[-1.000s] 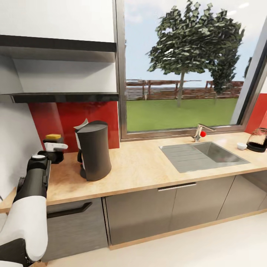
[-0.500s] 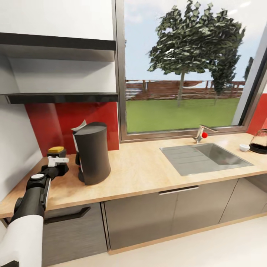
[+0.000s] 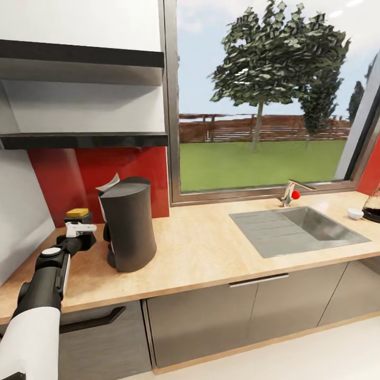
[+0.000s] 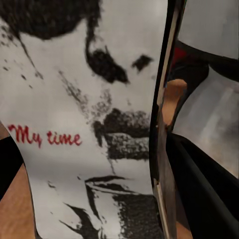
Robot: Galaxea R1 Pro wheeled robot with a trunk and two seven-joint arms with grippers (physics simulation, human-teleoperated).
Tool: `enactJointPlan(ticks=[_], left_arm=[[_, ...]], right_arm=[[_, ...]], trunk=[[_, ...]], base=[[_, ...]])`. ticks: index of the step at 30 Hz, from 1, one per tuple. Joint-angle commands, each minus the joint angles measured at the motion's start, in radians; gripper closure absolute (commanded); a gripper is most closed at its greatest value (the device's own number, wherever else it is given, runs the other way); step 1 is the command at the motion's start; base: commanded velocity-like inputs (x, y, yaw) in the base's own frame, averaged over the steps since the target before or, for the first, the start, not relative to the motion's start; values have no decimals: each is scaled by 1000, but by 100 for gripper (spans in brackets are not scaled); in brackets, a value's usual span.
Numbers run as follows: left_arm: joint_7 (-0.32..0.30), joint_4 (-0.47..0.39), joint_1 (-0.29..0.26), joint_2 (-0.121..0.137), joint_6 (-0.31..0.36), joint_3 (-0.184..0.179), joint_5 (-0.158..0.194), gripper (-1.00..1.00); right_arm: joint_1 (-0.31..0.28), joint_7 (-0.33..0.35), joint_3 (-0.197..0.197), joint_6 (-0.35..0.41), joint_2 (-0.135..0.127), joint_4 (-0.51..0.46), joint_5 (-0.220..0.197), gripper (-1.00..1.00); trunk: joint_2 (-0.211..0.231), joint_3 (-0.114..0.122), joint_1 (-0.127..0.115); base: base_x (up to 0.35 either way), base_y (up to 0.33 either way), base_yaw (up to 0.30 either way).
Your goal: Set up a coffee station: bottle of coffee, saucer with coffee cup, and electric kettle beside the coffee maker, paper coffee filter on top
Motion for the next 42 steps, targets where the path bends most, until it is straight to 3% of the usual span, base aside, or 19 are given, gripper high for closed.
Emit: enactJointPlan(ticks=[1,9,20,30,37,42], left_arm=[[-7,-2,0,0,2,2,-11,100],[44,-7,16,-1,2,2,-9,100],[48,-5,42,-8,0,-3,-9,100],[47,8,83,0,-10,0,-10,100],[49,30,125,-4,-120,2,-3,100],[51,45,128,-6,-133,6,-1,100]], right_arm=[[0,0,-6,-3,0,1,7,-100],[0,0,-6,-3,0,1,7,-100],[0,2,-6,-2,0,1,8,-100],[0,3,-5,-2,0,1,8,-100],[0,3,-4,-2,0,1,8,-100],[0,3,-4,-2,0,1,8,-100]], trunk=[[0,0,1],[0,0,1],[0,0,1],[0,0,1],[0,0,1],[0,0,1]], base=[[226,154,0],[136,100,0],[210,2,0],[24,0,0],[0,0,0],[0,0,0]])
